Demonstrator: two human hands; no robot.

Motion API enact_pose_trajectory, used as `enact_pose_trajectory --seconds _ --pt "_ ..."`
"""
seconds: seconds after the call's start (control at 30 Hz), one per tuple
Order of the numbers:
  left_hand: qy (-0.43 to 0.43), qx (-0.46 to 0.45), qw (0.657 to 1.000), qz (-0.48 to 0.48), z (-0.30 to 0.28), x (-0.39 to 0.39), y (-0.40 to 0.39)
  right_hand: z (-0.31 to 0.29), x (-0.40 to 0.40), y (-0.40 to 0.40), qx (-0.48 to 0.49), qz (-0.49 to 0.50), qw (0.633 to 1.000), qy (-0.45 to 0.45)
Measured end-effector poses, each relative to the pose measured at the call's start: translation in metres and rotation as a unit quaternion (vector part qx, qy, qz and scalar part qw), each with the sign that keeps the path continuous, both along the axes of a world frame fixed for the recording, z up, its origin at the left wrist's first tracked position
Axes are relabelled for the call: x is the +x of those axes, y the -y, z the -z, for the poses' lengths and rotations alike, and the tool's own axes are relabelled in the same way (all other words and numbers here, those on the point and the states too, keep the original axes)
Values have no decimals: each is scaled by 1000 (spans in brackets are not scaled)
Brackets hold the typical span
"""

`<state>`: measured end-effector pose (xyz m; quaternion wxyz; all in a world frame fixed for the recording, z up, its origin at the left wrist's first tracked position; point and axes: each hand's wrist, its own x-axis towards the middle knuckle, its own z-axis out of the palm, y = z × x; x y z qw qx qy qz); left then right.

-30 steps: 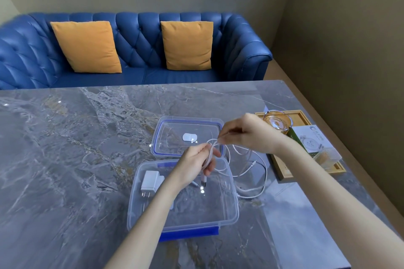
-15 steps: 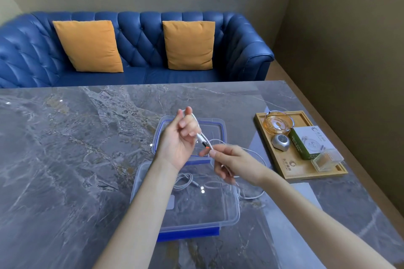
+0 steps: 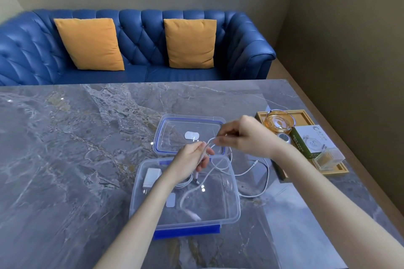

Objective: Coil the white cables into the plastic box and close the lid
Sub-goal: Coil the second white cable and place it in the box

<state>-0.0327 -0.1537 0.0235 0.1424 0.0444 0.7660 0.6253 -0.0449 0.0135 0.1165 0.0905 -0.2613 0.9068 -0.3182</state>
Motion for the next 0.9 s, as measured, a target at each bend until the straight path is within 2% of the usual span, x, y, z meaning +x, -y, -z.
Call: enact_pose_trajectory --seconds 0.07,0.13,0.3,0.37,0.43,0.47,0.53,0.6,0.73,0.9 --pt "61 107 992 23 -6 6 3 1 -11 -7 -30 34 999 -12" --pt "119 214 969 44 -16 9 9 3 -18 -11 -91 52 995 3" --pt "134 391 905 98 -38 12 15 10 -14 -12 -215 80 971 61" --pt "168 486 847 133 -39 7 15 20 -13 -8 -239 83 963 89" --pt "208 603 743 202 -35 1 13 32 -10 0 -251 79 955 139" --pt "210 634 718 197 -35 -2 12 38 -7 4 -246 76 951 170" --pt "208 654 714 138 -35 -8 10 49 2 12 -224 63 943 237" --pt "199 654 729 36 -34 -12 10 55 12 17 -184 40 940 285" --pt "141 573 795 -142 -27 -20 7 54 24 21 -96 8 944 316" --pt "38 429 871 -235 -19 -15 -10 40 31 24 -31 -28 941 336"
